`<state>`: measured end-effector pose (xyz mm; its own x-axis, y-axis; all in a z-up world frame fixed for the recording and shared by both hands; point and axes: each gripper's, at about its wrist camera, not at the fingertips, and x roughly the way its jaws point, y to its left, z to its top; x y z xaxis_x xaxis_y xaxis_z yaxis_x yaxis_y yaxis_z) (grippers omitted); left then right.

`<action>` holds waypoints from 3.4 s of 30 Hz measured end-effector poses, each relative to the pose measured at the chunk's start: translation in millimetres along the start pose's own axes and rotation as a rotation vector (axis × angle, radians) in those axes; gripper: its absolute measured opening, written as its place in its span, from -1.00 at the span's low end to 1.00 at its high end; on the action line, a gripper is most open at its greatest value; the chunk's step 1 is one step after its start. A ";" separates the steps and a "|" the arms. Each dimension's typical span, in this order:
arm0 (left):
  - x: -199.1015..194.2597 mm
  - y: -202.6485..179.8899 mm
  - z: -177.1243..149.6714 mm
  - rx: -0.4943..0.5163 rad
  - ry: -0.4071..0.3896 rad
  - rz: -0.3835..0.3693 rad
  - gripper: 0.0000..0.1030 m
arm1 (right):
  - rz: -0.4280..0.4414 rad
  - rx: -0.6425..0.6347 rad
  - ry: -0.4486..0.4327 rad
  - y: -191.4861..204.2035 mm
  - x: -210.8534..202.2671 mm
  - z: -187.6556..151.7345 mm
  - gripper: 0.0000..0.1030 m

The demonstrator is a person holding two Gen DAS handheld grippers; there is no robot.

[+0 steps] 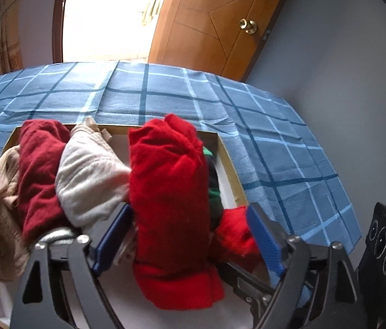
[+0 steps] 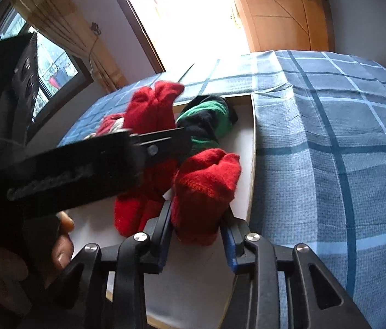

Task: Take underwear out of drawer
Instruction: 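Lower both red socks into the tray and open both tools, then lower both open tools back into the drawer, then grasp the beige sock with the left tool while the right tool grasps the grey sock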

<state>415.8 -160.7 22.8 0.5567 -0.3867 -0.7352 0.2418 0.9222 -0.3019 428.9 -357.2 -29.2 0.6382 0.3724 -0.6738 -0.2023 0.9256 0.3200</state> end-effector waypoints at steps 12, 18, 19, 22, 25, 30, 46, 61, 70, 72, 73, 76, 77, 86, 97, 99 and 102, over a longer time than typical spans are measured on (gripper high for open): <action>-54.3 -4.8 -30.8 0.085 -0.125 0.113 0.93 | 0.016 0.089 -0.149 -0.8 -55.0 -20.3 0.20; -74.1 -5.4 -56.1 0.142 -0.149 0.142 0.93 | 0.026 0.123 -0.186 2.5 -76.1 -43.0 0.20; -76.4 -5.4 -59.3 0.146 -0.151 0.144 0.93 | 0.028 0.127 -0.189 3.0 -77.7 -46.0 0.20; -83.6 -2.9 -70.8 0.152 -0.149 0.139 0.93 | 0.034 0.141 -0.195 5.2 -84.1 -56.1 0.20; -89.5 1.4 -80.3 0.158 -0.140 0.131 0.93 | 0.028 0.139 -0.195 9.6 -88.4 -65.2 0.20; -99.4 14.5 -96.1 0.150 -0.132 0.118 0.93 | 0.022 0.129 -0.205 16.2 -99.1 -82.0 0.20; -105.1 42.7 -152.7 0.196 -0.031 0.080 0.93 | 0.035 0.148 -0.165 18.3 -101.4 -143.7 0.20; -85.2 82.6 -211.8 0.198 0.261 0.030 0.93 | 0.025 0.125 -0.044 19.7 -83.1 -195.8 0.20; -53.4 99.7 -239.9 0.174 0.560 -0.030 0.93 | 0.039 0.093 0.027 30.9 -65.2 -208.5 0.20; -45.2 102.8 -248.0 0.154 0.621 -0.040 0.93 | 0.020 0.092 0.044 31.2 -60.8 -209.3 0.20; -40.6 103.3 -251.2 0.146 0.649 -0.044 0.93 | 0.013 0.095 0.053 30.7 -58.5 -210.2 0.20; -26.9 99.7 -260.9 0.155 0.731 -0.043 0.92 | 0.012 0.108 0.066 27.3 -53.8 -211.8 0.20; -22.3 98.4 -263.0 0.163 0.751 -0.038 0.89 | 0.014 0.112 0.068 26.3 -53.5 -212.1 0.20; 4.9 107.2 -275.4 0.037 0.922 -0.060 0.71 | 0.030 0.116 0.066 25.1 -52.5 -211.5 0.20; -1.4 109.2 -285.8 -0.046 0.878 -0.195 -0.31 | 0.028 0.177 0.086 9.8 -41.8 -209.1 0.20; -6.3 109.6 -282.3 -0.055 0.828 -0.208 -0.35 | 0.014 0.186 0.096 7.5 -38.6 -208.7 0.20; -17.8 113.0 -272.5 -0.081 0.722 -0.217 -0.35 | 0.012 0.208 0.114 2.3 -31.9 -208.3 0.20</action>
<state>216.6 -47.0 -163.6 -0.1619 -0.4832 -0.8604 0.2120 0.8346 -0.5085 253.4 -352.8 -145.7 0.5458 0.3996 -0.7365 -0.0446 0.8916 0.4506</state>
